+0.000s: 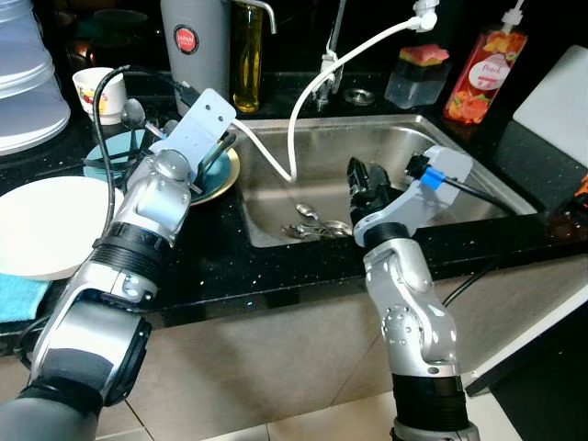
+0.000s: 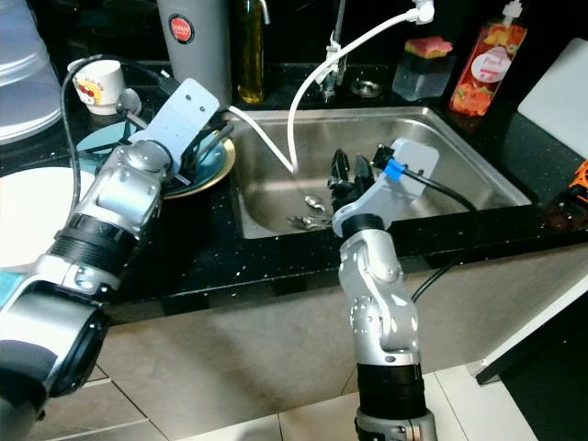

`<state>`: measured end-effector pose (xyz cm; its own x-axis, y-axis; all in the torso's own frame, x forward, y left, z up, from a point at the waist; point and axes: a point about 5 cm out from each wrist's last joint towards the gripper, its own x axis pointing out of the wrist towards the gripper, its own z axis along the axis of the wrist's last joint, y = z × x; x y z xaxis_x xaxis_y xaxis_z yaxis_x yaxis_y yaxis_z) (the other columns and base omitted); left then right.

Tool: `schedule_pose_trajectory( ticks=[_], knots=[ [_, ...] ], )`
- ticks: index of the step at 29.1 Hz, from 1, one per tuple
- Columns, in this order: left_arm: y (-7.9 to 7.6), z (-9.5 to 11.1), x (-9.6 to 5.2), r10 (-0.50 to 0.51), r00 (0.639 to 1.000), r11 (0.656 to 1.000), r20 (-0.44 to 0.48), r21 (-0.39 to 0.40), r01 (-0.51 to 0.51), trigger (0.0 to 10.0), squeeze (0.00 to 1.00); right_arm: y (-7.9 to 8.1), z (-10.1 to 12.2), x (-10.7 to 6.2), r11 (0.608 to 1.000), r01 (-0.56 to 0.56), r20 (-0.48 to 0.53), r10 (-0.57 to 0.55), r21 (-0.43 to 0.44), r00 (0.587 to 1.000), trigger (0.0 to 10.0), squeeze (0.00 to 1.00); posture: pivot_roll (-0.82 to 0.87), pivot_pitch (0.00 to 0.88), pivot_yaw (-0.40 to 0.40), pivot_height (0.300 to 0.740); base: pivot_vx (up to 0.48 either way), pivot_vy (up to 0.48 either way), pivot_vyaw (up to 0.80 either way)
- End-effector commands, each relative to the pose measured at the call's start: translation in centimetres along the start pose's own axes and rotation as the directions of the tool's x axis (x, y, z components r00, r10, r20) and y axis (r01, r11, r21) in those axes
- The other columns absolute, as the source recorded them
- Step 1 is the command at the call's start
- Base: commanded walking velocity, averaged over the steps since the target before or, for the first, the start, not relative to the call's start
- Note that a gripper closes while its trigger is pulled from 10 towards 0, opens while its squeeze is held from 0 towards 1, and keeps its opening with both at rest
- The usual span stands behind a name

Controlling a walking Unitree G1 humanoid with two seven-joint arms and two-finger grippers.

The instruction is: Kitchen organization

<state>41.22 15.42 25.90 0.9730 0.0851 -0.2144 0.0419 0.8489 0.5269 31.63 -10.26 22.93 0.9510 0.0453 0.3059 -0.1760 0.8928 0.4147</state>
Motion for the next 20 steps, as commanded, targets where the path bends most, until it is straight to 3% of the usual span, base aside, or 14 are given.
schedule_pose_trajectory(
  ticks=[1, 8, 19, 20],
  knots=[
    [-0.8, 0.2, 0.4, -0.030, 1.000, 0.991, -0.011, -0.134, 0.028, 10.0, 0.00, 0.6, 0.2, 0.4, 1.000, -0.006, 0.016, 0.006, 0.026, 1.000, 10.0, 0.00, 0.21, 0.003, -0.066, 0.740, 0.000, 0.000, 0.00],
    [-1.3, -0.7, 1.0, -0.070, 0.994, 0.944, -0.081, -0.328, 0.040, 10.0, 0.00, 0.3, 0.3, 0.4, 1.000, -0.002, 0.023, 0.001, 0.020, 1.000, 10.0, 0.00, 0.21, 0.000, -0.058, 0.740, 0.000, 0.000, 0.00],
    [-1.3, -2.4, 1.4, -0.058, 0.985, 0.938, -0.161, -0.347, -0.001, 10.0, 0.00, 0.5, 0.3, 0.4, 1.000, -0.007, 0.026, 0.006, 0.023, 1.000, 10.0, 0.00, 0.21, 0.000, -0.055, 0.740, 0.000, 0.000, 0.00],
    [-1.4, -2.6, 1.4, -0.064, 0.984, 0.940, -0.168, -0.342, 0.003, 9.2, 0.00, 0.6, 0.3, 0.4, 1.000, -0.008, 0.026, 0.008, 0.023, 1.000, 10.0, 0.00, 0.21, 0.000, -0.055, 0.740, 0.000, 0.000, 0.00]
  ],
)
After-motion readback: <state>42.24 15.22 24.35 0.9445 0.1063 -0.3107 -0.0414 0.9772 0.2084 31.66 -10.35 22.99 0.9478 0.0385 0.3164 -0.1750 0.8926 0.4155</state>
